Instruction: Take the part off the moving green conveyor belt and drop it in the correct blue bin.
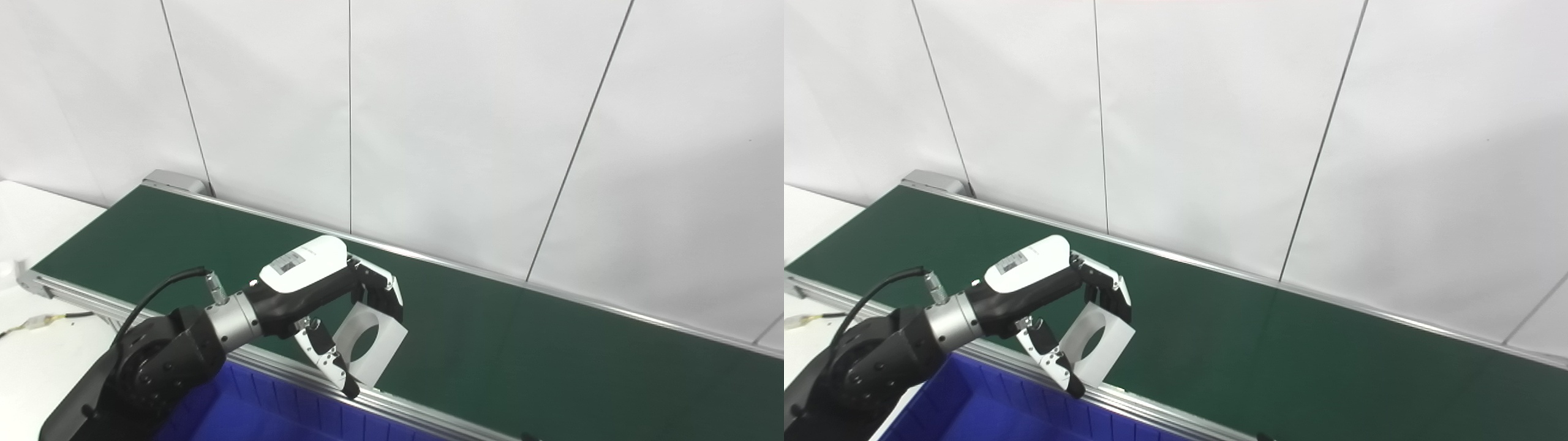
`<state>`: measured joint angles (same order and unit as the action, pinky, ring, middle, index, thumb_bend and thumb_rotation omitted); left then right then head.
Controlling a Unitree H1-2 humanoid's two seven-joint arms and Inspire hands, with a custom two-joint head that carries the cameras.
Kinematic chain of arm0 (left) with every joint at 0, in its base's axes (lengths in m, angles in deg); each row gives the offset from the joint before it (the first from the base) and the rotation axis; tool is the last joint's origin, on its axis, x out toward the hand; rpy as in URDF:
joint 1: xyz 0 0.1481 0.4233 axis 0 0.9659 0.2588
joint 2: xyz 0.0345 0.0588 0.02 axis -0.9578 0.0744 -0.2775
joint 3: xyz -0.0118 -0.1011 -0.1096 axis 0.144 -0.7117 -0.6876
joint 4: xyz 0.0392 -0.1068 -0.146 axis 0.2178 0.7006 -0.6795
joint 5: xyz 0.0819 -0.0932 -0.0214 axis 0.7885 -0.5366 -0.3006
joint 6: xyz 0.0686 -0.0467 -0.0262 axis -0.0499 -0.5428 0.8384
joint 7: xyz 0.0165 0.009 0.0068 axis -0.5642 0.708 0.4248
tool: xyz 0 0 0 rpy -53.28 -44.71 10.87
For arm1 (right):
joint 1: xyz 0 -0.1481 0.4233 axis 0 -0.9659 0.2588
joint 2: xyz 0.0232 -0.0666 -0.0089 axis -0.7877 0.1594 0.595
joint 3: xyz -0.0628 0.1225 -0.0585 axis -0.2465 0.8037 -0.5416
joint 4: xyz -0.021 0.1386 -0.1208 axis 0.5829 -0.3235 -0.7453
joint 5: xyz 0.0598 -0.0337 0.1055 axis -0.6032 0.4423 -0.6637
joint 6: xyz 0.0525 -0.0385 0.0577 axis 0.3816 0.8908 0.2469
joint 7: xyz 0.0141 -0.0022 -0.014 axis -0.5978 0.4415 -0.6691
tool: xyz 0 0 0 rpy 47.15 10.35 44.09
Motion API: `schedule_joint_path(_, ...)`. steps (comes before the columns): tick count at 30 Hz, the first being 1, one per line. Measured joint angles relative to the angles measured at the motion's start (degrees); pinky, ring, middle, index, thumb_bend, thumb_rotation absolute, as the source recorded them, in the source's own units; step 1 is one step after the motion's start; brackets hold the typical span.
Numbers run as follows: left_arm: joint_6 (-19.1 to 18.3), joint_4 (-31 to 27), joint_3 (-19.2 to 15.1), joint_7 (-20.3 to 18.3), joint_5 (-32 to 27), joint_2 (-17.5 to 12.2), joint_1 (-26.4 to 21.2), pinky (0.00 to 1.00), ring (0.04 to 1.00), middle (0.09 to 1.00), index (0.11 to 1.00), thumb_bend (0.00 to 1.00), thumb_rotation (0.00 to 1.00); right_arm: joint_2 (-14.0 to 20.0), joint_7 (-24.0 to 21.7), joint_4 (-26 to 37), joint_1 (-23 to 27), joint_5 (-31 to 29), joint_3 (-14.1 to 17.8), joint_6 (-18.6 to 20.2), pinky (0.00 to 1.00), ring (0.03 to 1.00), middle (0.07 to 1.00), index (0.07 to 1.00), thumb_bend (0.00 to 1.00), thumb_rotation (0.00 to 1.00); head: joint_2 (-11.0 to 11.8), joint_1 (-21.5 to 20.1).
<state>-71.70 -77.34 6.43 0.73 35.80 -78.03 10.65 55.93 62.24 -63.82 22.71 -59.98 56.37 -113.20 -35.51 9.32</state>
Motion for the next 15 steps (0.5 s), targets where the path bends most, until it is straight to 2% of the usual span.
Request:
schedule_joint_path(11, -0.2, -2.7, 0.3, -0.3, 0.0, 1.5, 6.3, 0.46, 0.423, 0.466, 0.532, 0.48, 0.0, 0.0, -1.9, 2.1, -0.8, -0.3, 1.2, 0.0, 0.64, 0.728, 0.787, 0.859, 0.56, 0.51, -1.7, -0.6)
schedule_joint_path(15, -1.5, -4.0, 0.9, -0.8, 0.3, 2.4, 8.2, 0.47, 0.427, 0.468, 0.528, 0.48, 0.0, 0.0, -2.0, 2.2, -0.9, -0.4, 1.6, 0.0, 0.64, 0.729, 0.786, 0.859, 0.56, 0.5, -2.4, -1.0)
